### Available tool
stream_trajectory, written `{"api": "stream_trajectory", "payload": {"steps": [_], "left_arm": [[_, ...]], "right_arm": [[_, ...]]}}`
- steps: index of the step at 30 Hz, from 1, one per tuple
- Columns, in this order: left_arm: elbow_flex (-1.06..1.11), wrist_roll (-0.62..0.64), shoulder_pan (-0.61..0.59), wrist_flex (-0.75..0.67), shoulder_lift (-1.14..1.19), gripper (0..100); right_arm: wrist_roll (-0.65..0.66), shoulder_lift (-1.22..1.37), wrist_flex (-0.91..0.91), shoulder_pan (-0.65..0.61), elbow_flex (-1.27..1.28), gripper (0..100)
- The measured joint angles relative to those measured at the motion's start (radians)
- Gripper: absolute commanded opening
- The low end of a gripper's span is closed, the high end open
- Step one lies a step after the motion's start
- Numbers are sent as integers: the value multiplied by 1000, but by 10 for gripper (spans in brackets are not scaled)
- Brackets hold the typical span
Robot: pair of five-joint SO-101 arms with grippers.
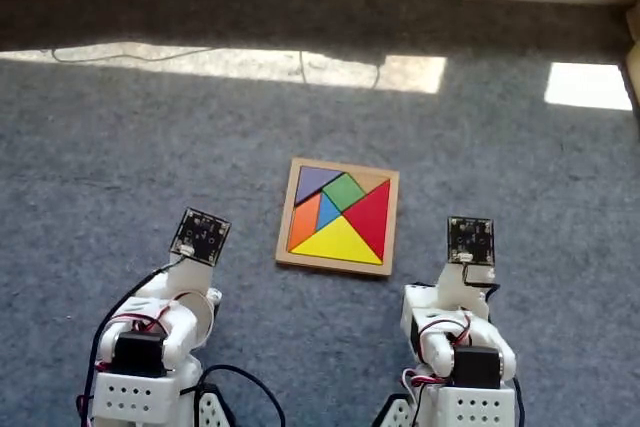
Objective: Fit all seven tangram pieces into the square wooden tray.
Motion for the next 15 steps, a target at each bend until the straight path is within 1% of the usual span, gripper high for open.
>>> {"api": "stream_trajectory", "payload": {"steps": [15], "left_arm": [[0,0,0,6,0,7]], "right_arm": [[0,0,0,0,0,6]]}}
